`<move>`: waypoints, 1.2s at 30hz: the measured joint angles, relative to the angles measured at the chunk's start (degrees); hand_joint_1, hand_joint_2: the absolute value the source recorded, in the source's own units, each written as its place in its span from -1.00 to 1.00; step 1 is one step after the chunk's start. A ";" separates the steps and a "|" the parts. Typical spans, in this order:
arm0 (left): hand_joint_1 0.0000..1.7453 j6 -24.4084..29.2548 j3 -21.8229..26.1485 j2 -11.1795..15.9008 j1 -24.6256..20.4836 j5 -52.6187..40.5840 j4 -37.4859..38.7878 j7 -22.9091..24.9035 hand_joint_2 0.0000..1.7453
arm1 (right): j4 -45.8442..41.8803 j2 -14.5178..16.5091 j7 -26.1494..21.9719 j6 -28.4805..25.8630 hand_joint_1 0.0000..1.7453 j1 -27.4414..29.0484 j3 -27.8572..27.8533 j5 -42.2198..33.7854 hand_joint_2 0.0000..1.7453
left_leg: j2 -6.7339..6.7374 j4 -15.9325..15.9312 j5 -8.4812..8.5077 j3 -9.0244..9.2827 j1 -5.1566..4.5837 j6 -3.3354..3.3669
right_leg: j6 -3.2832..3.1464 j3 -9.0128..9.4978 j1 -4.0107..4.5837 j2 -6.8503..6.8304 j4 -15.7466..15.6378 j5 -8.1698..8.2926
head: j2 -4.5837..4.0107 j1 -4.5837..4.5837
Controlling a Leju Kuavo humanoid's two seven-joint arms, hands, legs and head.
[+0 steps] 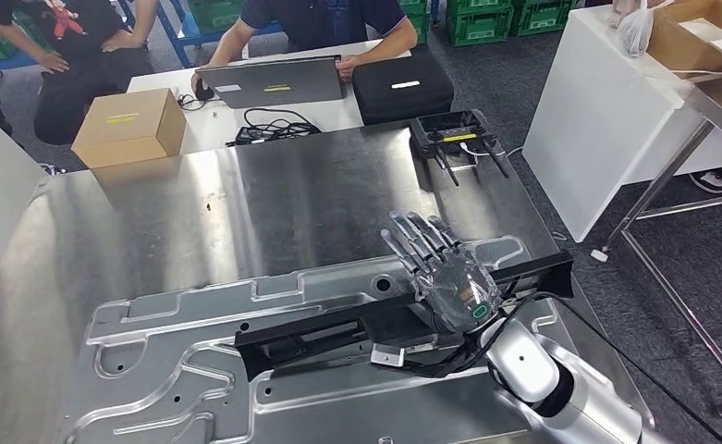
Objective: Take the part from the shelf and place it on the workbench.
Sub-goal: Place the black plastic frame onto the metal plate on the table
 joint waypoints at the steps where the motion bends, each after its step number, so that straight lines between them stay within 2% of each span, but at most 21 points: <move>1: -1.00 0.00 -0.01 0.25 -0.04 0.01 -0.02 0.00 1.00 | -0.07 0.18 -0.22 0.83 -1.00 0.00 0.00 -1.22 -1.00 | 0.00 -4.19 1.70 1.89 -0.53 1.02 | -0.04 0.16 0.21 0.00 -0.07 -0.03 | 0.00 0.01; 3: -1.00 -0.01 -0.02 0.94 -0.15 0.01 -0.05 0.08 1.00 | -0.21 0.43 -0.69 2.26 -1.00 0.17 0.01 -3.29 -1.00 | 0.16 -9.13 3.29 4.09 -1.37 2.36 | -0.01 0.39 0.32 -0.03 -0.35 -0.02 | 0.00 0.02; 4: -1.00 -0.02 -0.02 1.30 -0.16 0.01 -0.07 0.18 1.00 | -0.29 0.50 -0.87 2.70 -1.00 0.26 0.01 -3.86 -1.00 | 0.26 -9.69 3.28 4.28 -1.51 2.48 | 0.08 0.46 0.39 -0.06 -0.49 0.00 | 0.00 0.02; 7: -1.00 -0.05 -0.03 2.47 -0.23 -0.05 -0.10 0.56 1.00 | -0.75 0.30 -1.18 3.59 -1.00 0.65 0.05 -4.15 -1.00 | 0.49 -11.60 4.22 5.46 -1.13 1.59 | 0.51 0.50 0.52 -0.11 0.07 -0.69 | 0.00 0.05; 9: -1.00 -0.16 -0.04 3.16 -0.31 -0.18 -0.15 0.86 1.00 | -1.00 -0.17 -1.14 3.97 -1.00 0.92 0.11 -3.72 -1.00 | 0.59 -12.66 4.77 6.08 -0.90 1.13 | 0.91 -1.58 0.55 -0.18 4.97 -3.67 | 0.00 0.08; 11: -1.00 -0.55 -0.04 3.98 -0.30 -0.47 -0.27 1.39 1.00 | -1.08 -0.79 -0.91 4.24 -1.00 1.20 0.05 -3.40 -1.00 | 0.59 -12.70 4.80 6.03 -0.95 1.22 | 1.24 -5.13 0.56 -0.19 12.27 -7.03 | 0.00 0.08; 12: -1.00 -0.84 -0.05 4.48 -0.26 -0.69 -0.40 1.78 1.00 | -1.10 -1.19 -0.73 4.31 -1.00 1.44 -0.04 -3.33 -1.00 | 0.58 -12.68 4.78 6.00 -0.95 1.23 | 1.35 -6.17 0.54 -0.21 14.33 -7.49 | 0.00 0.09; 13: -1.00 -1.14 -0.06 5.03 -0.23 -0.92 -0.57 2.26 1.00 | -1.18 -1.61 -0.60 4.35 -1.00 1.68 -0.19 -3.32 -1.00 | 0.56 -12.64 4.75 6.02 -0.92 1.20 | 1.45 -6.17 0.51 -0.22 14.31 -6.86 | 0.00 0.09; 14: -1.00 -1.45 -0.07 5.61 -0.20 -1.19 -0.82 2.91 1.00 | -1.30 -2.03 -0.48 4.36 -1.00 1.89 -0.42 -3.32 -1.00 | 0.51 -12.57 4.68 6.09 -0.84 1.11 | 1.55 -4.99 0.45 -0.26 11.96 -5.25 | 0.00 0.09; 16: -1.00 -1.96 -0.09 6.85 -0.12 -1.76 -1.39 4.39 1.00 | -1.61 -2.66 -0.34 4.44 -1.00 2.18 -1.01 -3.31 -1.00 | 0.45 -12.01 4.23 6.13 -0.74 0.62 | 1.71 -0.95 0.28 -0.32 3.97 -1.60 | 0.00 0.09; 18: -1.00 -2.30 -0.12 8.11 -0.10 -2.35 -2.18 5.71 1.00 | -1.93 -3.09 -0.25 4.62 -1.00 2.62 -1.68 -3.27 -1.00 | 0.42 -11.17 3.65 5.86 -0.82 0.16 | 1.08 1.31 0.23 -0.22 -0.75 -0.16 | 0.00 0.06; 20: -1.00 -2.44 -0.15 9.21 -0.09 -2.88 -2.95 6.56 1.00 | -2.18 -3.44 -0.08 4.74 -1.00 3.29 -2.24 -3.17 -1.00 | 0.39 -10.80 3.43 5.68 -0.89 0.03 | 0.09 1.40 0.28 -0.12 -1.18 -0.17 | 0.01 0.03; 22: -1.00 -2.50 -0.19 10.05 0.09 -3.34 -3.67 7.17 1.00 | -2.39 -3.77 0.25 4.73 -1.00 3.82 -2.72 -2.94 -1.00 | 0.33 -9.67 2.62 5.30 -0.74 -0.40 | -0.45 1.43 0.13 -0.13 -1.24 -0.07 | 0.01 0.01; 24: -1.00 -2.60 -0.25 10.52 0.21 -3.98 -4.60 7.53 1.00 | -2.69 -3.97 0.63 4.67 -1.00 4.22 -3.33 -2.80 -1.00 | 0.30 -4.45 -0.40 3.08 -0.26 -1.42 | -0.77 1.41 -0.09 -0.14 -1.28 0.04 | 0.00 -0.02; 26: -1.00 -2.34 -0.29 10.64 0.32 -4.55 -5.55 7.33 1.00 | -2.86 -4.10 0.82 4.55 -1.00 4.70 -3.90 -2.80 -1.00 | 0.32 3.73 -4.02 -0.74 0.35 -2.27 | -0.82 1.33 -0.16 -0.15 -1.28 0.04 | 0.00 -0.03; 27: -1.00 -1.99 -0.31 10.63 0.45 -4.66 -5.98 7.05 1.00 | -2.88 -4.16 0.84 4.46 -1.00 4.93 -4.09 -2.81 -1.00 | 0.32 6.42 -4.77 -2.12 0.57 -2.43 | -0.81 1.32 -0.15 -0.15 -1.27 0.03 | 0.00 -0.03; 28: -1.00 -1.58 -0.34 10.61 0.59 -4.71 -6.42 6.71 1.00 | -2.88 -4.20 0.83 4.39 -1.00 5.13 -4.24 -2.81 -1.00 | 0.32 6.94 -4.37 -2.49 0.69 -2.40 | -0.80 1.34 -0.14 -0.13 -1.27 0.02 | 0.00 -0.04; 29: -1.00 -1.18 -0.37 10.62 0.69 -4.72 -6.80 6.43 1.00 | -2.88 -4.22 0.81 4.32 -1.00 5.26 -4.39 -2.81 -1.00 | 0.31 4.85 -2.83 -1.64 0.71 -2.20 | -0.78 1.40 -0.12 -0.10 -1.28 0.01 | 0.00 -0.04; 32: -1.00 -0.28 -0.39 10.91 0.71 -4.28 -7.61 5.39 1.00 | -2.95 -4.22 0.77 3.70 -1.00 5.37 -5.04 -3.06 -1.00 | 0.34 -7.71 2.77 4.01 0.15 -0.93 | -0.67 1.60 -0.06 -0.01 -1.43 -0.01 | 0.00 -0.04; 33: -1.00 -0.04 -0.33 11.00 0.73 -4.05 -7.86 4.89 1.00 | -2.98 -4.22 0.81 3.12 -1.00 5.42 -5.22 -3.30 -1.00 | 0.39 -10.09 3.46 5.01 -0.15 -0.55 | -0.50 1.59 -0.09 -0.02 -1.51 -0.01 | 0.00 -0.04; 36: -1.00 -0.20 -0.16 10.88 0.88 -4.14 -8.81 4.45 1.00 | -2.93 -3.80 1.18 0.45 -1.00 5.67 -5.44 -4.17 -1.00 | 0.46 -11.61 3.85 5.51 -0.53 0.01 | 0.43 1.63 -0.24 -0.12 -1.74 -0.04 | 0.00 -0.03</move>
